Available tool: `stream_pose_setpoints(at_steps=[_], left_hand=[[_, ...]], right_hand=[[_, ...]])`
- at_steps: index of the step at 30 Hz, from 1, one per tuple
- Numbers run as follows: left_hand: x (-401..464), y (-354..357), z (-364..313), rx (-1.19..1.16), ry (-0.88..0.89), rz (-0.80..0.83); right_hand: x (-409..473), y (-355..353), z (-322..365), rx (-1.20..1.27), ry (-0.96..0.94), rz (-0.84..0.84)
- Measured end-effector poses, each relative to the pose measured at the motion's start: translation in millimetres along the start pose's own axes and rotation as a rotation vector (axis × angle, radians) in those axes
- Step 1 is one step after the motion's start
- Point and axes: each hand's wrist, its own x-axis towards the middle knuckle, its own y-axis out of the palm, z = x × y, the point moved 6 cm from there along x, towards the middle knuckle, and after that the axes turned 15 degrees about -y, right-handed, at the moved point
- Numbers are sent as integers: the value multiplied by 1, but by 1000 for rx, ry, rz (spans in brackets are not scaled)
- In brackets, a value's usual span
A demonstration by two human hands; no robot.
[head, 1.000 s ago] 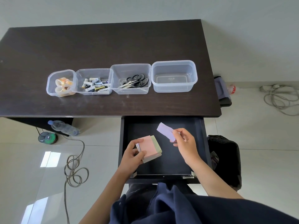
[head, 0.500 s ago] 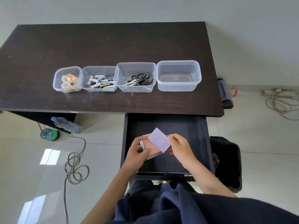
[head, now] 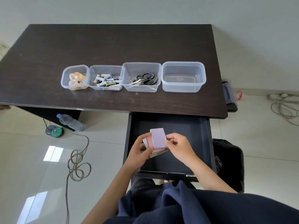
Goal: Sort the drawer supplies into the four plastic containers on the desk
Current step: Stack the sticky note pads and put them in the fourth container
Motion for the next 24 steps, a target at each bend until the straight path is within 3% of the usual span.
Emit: stream_pose_setpoints(at_steps=[7, 12, 24], left_hand=[[-1, 3, -11, -16, 28, 60], [0, 11, -18, 7, 48, 93], [3, 20, -24, 40, 20, 128]], right_hand=[[4, -5, -6, 117, 27, 30], [1, -3, -14, 414, 158, 79], [1, -6, -22, 484, 102, 49]])
